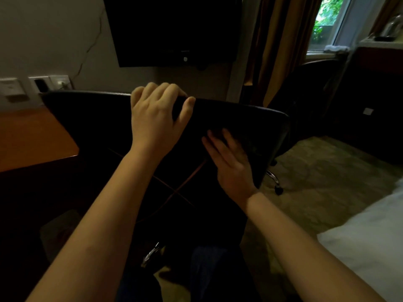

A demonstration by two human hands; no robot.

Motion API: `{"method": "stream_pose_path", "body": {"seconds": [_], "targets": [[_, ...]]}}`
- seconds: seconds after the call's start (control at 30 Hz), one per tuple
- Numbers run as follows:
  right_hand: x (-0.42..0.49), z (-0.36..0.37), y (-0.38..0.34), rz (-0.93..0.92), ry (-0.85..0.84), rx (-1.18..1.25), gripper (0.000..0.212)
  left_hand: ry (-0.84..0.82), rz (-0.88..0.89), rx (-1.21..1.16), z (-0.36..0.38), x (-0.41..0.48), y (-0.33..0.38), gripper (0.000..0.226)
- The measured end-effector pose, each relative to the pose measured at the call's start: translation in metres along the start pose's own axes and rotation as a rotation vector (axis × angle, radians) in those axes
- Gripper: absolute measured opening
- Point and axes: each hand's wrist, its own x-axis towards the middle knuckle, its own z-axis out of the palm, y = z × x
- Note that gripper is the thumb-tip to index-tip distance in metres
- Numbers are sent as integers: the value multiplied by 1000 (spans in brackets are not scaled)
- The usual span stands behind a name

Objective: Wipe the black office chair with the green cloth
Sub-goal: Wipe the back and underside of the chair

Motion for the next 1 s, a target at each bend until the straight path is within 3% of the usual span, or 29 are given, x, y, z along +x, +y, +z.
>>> {"method": "stream_pose_path", "body": {"seconds": [0.13,0.4,0.67,1.0], "targets": [[6,10,-15,-3,-10,9,40,-23,14,-13,-4,0,-3,38],[27,-31,13,-31,171,-34,31,-41,57,-29,-4,-2,-1,36],[1,-62,39,143,54,-146,38,-29,31,-37,-4,-4,0,34],[35,-92,45,181,255,-48,30,-53,32,-36,-7,-3,0,35]]}}
